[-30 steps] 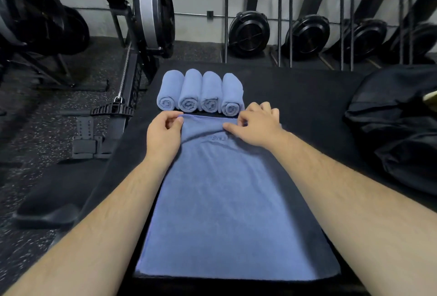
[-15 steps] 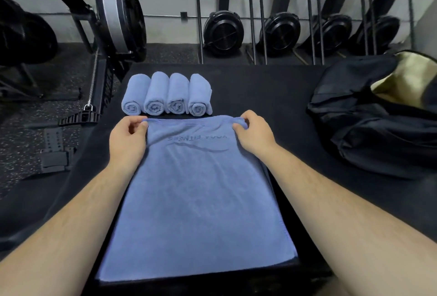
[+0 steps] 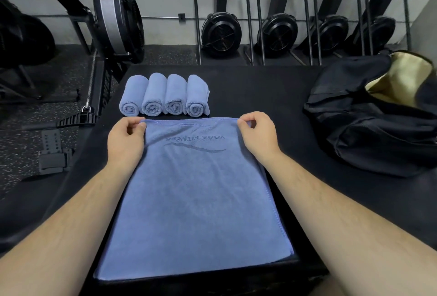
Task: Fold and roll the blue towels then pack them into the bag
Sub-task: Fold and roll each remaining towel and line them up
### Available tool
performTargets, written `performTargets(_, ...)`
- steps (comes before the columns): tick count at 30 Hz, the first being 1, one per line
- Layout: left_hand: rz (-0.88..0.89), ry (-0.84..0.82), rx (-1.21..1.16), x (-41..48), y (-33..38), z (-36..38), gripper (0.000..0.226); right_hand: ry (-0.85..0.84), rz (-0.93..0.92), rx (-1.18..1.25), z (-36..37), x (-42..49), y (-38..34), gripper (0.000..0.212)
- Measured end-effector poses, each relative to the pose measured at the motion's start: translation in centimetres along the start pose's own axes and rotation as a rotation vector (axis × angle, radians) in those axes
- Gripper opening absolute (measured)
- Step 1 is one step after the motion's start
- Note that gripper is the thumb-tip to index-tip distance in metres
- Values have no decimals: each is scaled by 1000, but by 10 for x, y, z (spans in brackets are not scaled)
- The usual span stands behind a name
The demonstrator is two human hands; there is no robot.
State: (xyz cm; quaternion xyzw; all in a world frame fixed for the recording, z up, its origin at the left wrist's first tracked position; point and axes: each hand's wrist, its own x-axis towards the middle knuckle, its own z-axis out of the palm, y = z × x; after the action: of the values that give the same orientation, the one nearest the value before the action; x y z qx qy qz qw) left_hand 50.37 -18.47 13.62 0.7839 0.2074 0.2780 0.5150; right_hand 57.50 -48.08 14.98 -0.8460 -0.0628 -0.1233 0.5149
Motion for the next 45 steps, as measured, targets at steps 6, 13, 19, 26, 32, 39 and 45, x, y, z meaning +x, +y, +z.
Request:
performTargets(6, -3, -7, -7, 0, 0, 0, 9, -40, -144, 123, 4, -3, -10, 11)
performTargets(13, 2, -9, -14, 1, -1, 0, 9, 41, -40, 100, 5, 14, -7, 10)
performTargets(19, 3, -10, -6, 2, -3, 0, 9, -54, 127, -170, 8, 28, -2, 15)
performTargets(26, 12, -12, 3, 3, -4, 1, 10, -70, 139, -245, 15, 33, 0, 12)
performTargets(32, 7, 7, 7, 4, -5, 1, 8, -45, 158, -297, 13, 37, 2, 14)
performTargets(39, 5, 37, 7, 2, 0, 0, 6, -49, 116, -258, 3, 35, 1, 24)
performTargets(45, -67, 29, -6, 0, 13, -14, 12, -23, 79, -254, -19, 18, -18, 16)
